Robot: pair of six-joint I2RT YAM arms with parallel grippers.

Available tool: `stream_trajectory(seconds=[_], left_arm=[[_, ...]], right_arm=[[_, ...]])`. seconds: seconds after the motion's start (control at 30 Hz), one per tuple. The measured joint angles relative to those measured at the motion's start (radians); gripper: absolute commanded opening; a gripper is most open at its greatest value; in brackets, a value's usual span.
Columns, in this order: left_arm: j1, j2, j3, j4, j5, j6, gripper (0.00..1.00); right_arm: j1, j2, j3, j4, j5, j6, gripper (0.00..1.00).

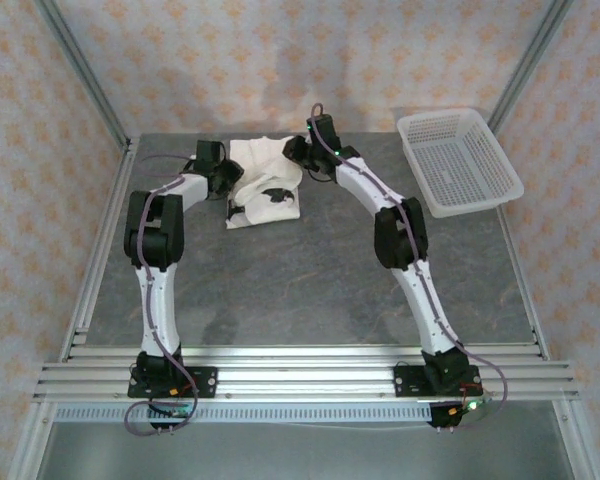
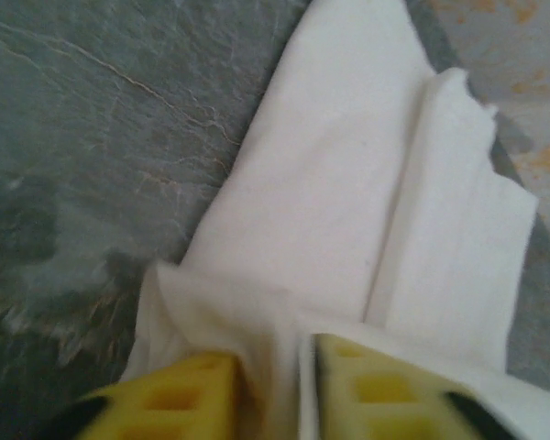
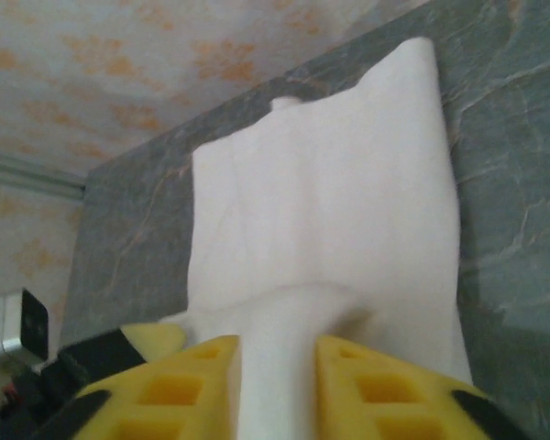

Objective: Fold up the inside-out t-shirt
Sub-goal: Fold the T-shirt at the top-center of the table, then move the T-shirt to the center of the table.

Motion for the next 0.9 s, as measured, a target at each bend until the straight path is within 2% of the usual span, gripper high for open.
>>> stream_trajectory(seconds=[0.07, 0.2, 0.27, 0.4, 0.53, 0.7, 0.9], left_arm=[[0.005, 0.008, 0.024, 0.015, 0.028, 0.005, 0.64], [0.023, -0.061, -0.001, 0.029, 0.047, 0.029, 0.66], [0.037, -0.150, -0.066, 0.019, 0.042, 0.051, 0.66], [0.058, -0.392, -0.236, 0.003, 0.039, 0.085, 0.63], [0.055, -0.584, -0.422, 0.011, 0.043, 0.100, 0.61], [0.044, -0.602, -0.621, 0.013, 0.070, 0.106, 0.62], [0.017, -0.534, -0.698, 0.008, 0.126, 0.106, 0.63]], right_arm=[[-0.013, 0.056, 0.106, -0.061, -0.006, -0.018, 0.53], [-0.049, 0.034, 0.140, -0.136, -0.034, -0.045, 0.55], [-0.070, -0.047, 0.024, -0.121, -0.050, -0.052, 0.55], [-0.101, -0.345, -0.479, 0.018, -0.072, -0.043, 0.55], [-0.081, -0.525, -0.829, 0.165, -0.101, -0.017, 0.54], [0.006, -0.537, -0.990, 0.250, -0.121, -0.006, 0.53], [0.069, -0.471, -1.001, 0.347, -0.169, 0.030, 0.53]])
